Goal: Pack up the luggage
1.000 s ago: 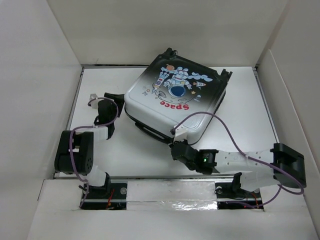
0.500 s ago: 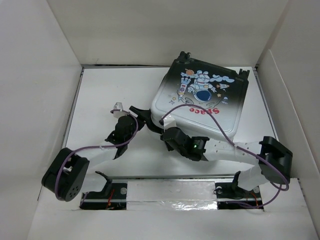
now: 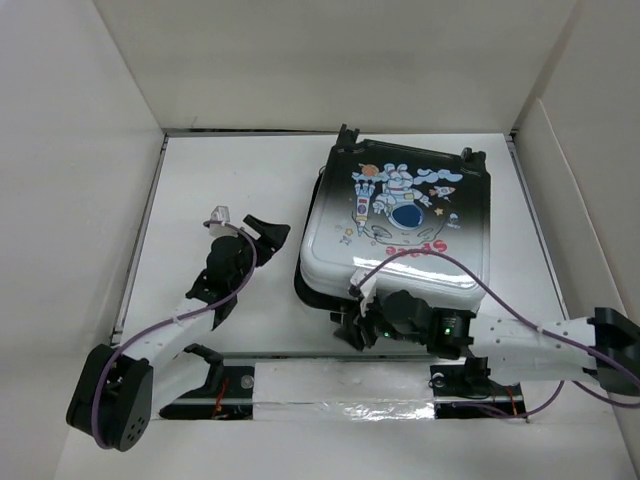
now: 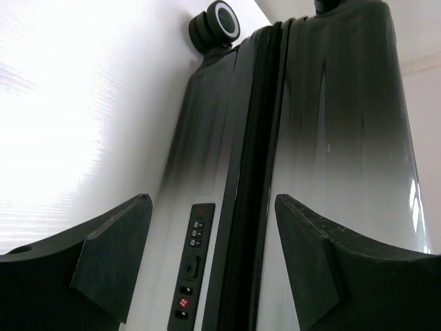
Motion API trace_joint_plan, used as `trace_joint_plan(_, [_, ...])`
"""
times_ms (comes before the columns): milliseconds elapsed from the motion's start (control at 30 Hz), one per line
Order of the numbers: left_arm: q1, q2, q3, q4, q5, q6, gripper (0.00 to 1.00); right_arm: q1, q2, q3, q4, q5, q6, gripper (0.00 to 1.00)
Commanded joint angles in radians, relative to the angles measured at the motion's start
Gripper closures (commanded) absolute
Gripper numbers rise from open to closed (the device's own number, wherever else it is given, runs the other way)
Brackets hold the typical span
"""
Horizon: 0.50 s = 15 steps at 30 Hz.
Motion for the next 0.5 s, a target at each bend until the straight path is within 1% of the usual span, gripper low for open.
trace_joint_plan(0, [0.023,-0.038,0.034,-0.011,-0.006,0.042,0.30,-0.064,-0.107,0.013,0.025,-0.214,0.152,0.31])
trace_joint_plan(33, [0.023,-0.042,0.024,-0.006,-0.014,0.038,0.29,-0.074,-0.116,0.077,-0.065,-0.218,0.121,0.22])
trace_joint_plan(100, [0.044,-0.037,0.017,-0.002,-0.005,0.036,0.29,-0.074,-0.124,0.168,-0.144,-0.237,0.081,0.18])
trace_joint_plan(133, [0.044,-0.031,0.013,0.005,-0.003,0.038,0.29,-0.083,-0.125,0.268,-0.236,-0.229,0.053,0.17])
trace_joint_plan(167, [0.044,-0.028,0.011,0.003,-0.001,0.039,0.29,-0.095,-0.127,0.321,-0.276,-0.202,0.038,0.17])
trace_joint_plan(233, [0.044,-0.026,-0.002,0.014,0.017,0.039,0.30,-0.142,-0.135,0.416,-0.362,-0.175,-0.013,0.24])
trace_joint_plan(267, [0.044,-0.028,-0.009,0.017,0.020,0.041,0.30,-0.184,-0.136,0.492,-0.377,-0.172,-0.025,0.28])
trace_joint_plan(300, [0.044,-0.037,-0.025,0.024,0.022,0.041,0.30,-0.299,-0.144,0.519,-0.387,-0.189,-0.045,0.47])
trace_joint_plan(333, [0.044,-0.042,-0.035,0.032,0.044,0.042,0.31,-0.372,-0.145,0.538,-0.390,-0.209,-0.045,0.64])
trace_joint_plan(367, [0.044,-0.048,-0.044,0.041,0.066,0.054,0.32,-0.450,-0.147,0.564,-0.399,-0.211,-0.041,0.76])
trace_joint_plan(400, [0.034,-0.054,-0.052,0.048,0.078,0.064,0.34,-0.621,-0.147,0.565,-0.407,-0.199,-0.033,1.00])
trace_joint_plan(433, [0.006,-0.068,-0.055,0.032,0.074,0.074,0.36,-0.714,-0.151,0.561,-0.410,-0.179,-0.012,1.00])
trace_joint_plan(467, [-0.009,-0.077,-0.056,0.025,0.066,0.090,0.38,-0.801,-0.154,0.549,-0.411,-0.106,0.005,1.00])
